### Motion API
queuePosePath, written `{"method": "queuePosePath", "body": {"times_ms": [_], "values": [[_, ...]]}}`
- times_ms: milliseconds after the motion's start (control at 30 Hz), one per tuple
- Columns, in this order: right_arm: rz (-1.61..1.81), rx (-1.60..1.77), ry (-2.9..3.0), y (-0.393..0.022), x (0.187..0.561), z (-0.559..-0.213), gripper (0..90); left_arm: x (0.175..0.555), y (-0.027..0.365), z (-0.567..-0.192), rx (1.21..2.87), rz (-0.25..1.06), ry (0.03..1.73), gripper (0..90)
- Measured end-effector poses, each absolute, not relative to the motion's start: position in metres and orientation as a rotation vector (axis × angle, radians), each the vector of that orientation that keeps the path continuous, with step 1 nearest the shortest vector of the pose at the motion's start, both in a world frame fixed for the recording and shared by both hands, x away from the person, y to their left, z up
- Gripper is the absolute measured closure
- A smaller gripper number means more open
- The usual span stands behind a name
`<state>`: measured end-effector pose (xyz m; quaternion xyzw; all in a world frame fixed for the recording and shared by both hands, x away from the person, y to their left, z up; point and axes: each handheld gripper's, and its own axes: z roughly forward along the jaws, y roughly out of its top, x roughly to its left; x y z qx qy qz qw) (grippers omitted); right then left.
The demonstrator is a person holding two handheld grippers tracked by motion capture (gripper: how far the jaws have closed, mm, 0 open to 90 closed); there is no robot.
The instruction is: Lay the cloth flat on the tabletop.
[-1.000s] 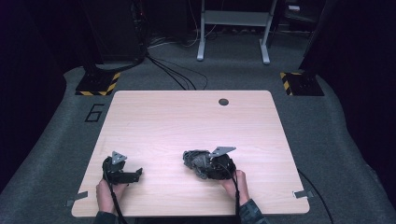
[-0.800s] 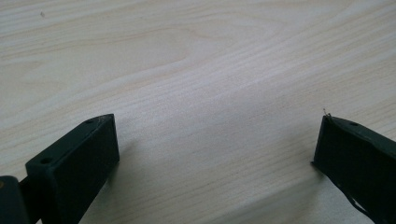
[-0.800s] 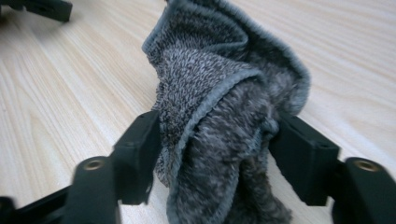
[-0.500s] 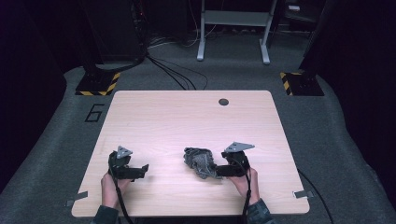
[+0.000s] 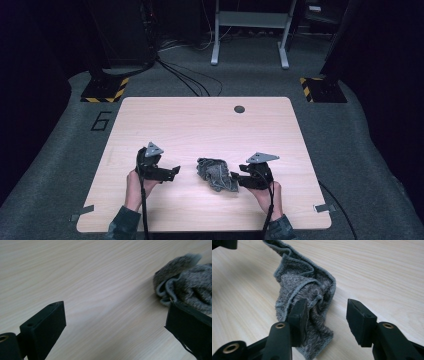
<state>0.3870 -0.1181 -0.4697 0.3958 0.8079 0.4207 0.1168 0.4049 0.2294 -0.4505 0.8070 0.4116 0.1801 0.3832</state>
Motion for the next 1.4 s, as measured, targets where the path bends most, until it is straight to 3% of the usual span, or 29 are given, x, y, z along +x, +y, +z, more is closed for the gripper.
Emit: {"method": "queuePosePath", "body": {"times_ms": [400,600,800,900,1033,1400], "values": [[1.208,1.133,2.445,-0.107,0.377,-0.478,56.1,0.413,0.184,-0.441,2.108,0.426,0.911,11.7],[1.175,1.15,2.485,-0.1,0.38,-0.486,59.6,0.42,0.168,-0.444,2.128,0.4,0.879,24.3],[1.13,1.124,2.528,-0.095,0.383,-0.494,69.9,0.425,0.161,-0.456,2.151,0.394,0.862,54.7],[1.117,1.132,2.529,-0.094,0.382,-0.494,80.6,0.424,0.16,-0.461,2.159,0.401,0.861,69.1],[1.111,1.101,2.503,-0.096,0.381,-0.491,84.8,0.423,0.164,-0.465,2.158,0.424,0.855,80.8],[1.081,1.137,2.418,-0.111,0.382,-0.479,86.1,0.42,0.176,-0.465,2.138,0.449,0.881,85.3]]}}
